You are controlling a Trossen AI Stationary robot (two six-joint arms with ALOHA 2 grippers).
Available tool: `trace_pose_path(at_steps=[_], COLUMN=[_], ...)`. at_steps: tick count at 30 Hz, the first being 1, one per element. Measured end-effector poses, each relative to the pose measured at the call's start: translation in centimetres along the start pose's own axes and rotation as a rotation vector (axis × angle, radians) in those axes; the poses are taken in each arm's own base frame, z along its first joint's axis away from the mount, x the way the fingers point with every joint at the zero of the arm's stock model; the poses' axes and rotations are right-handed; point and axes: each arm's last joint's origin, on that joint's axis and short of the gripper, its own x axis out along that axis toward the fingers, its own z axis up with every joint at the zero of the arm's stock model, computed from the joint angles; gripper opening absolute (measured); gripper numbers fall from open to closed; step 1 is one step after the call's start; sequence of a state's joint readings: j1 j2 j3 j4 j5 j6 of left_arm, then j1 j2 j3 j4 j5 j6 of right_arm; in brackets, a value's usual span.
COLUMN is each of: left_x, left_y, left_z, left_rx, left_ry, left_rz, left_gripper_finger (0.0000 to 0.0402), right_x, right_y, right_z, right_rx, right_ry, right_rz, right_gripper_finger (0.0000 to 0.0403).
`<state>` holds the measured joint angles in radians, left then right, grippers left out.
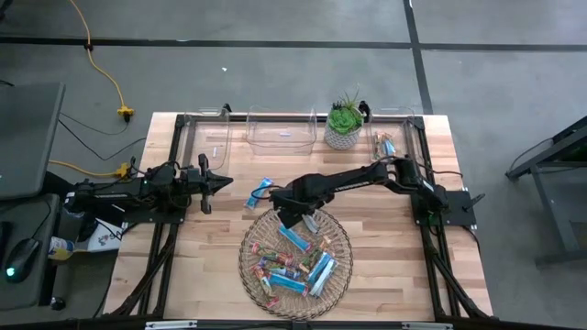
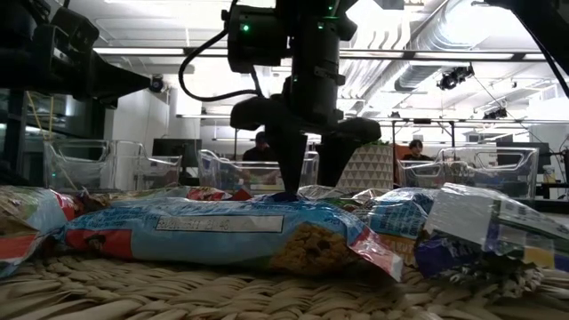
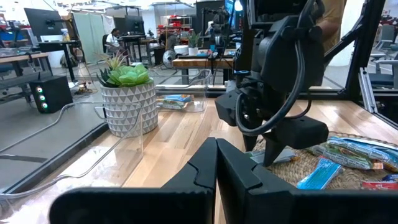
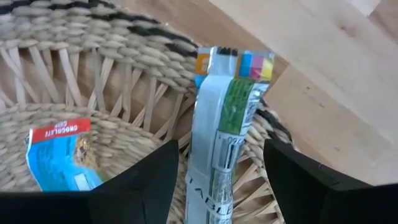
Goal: Pick and place Granola Bars by type
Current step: Put the yellow granola bar into the right transparent bin
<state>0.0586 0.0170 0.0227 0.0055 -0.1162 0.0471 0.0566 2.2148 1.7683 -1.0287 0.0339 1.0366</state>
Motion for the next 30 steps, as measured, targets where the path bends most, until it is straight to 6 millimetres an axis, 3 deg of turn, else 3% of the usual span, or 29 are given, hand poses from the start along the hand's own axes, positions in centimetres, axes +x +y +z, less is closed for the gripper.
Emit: trace_pose_path(at_steps=[14, 23, 30], left_x=[0.00, 0.00, 0.00], left_y=[0.00, 0.00, 0.00], left_z=[0.00, 0.00, 0.00], left_rx=[0.000, 0.000, 0.000], left_ry=[0.000, 0.000, 0.000], left_rz=[0.000, 0.000, 0.000], left_gripper_finger=[0.0003, 0.0003, 0.0003], right_x=[0.92, 0.92, 0.91], right_y=[0.20, 0.26, 0.30], right_z=[-0.04, -0.06, -0.12], right_rx=[-0.023, -0.030, -0.030], right_ry=[0.046, 0.064, 0.083], right_rz=[0.016, 0.031, 0.044], right_gripper_finger=[0.0214, 0.0137, 0.0099])
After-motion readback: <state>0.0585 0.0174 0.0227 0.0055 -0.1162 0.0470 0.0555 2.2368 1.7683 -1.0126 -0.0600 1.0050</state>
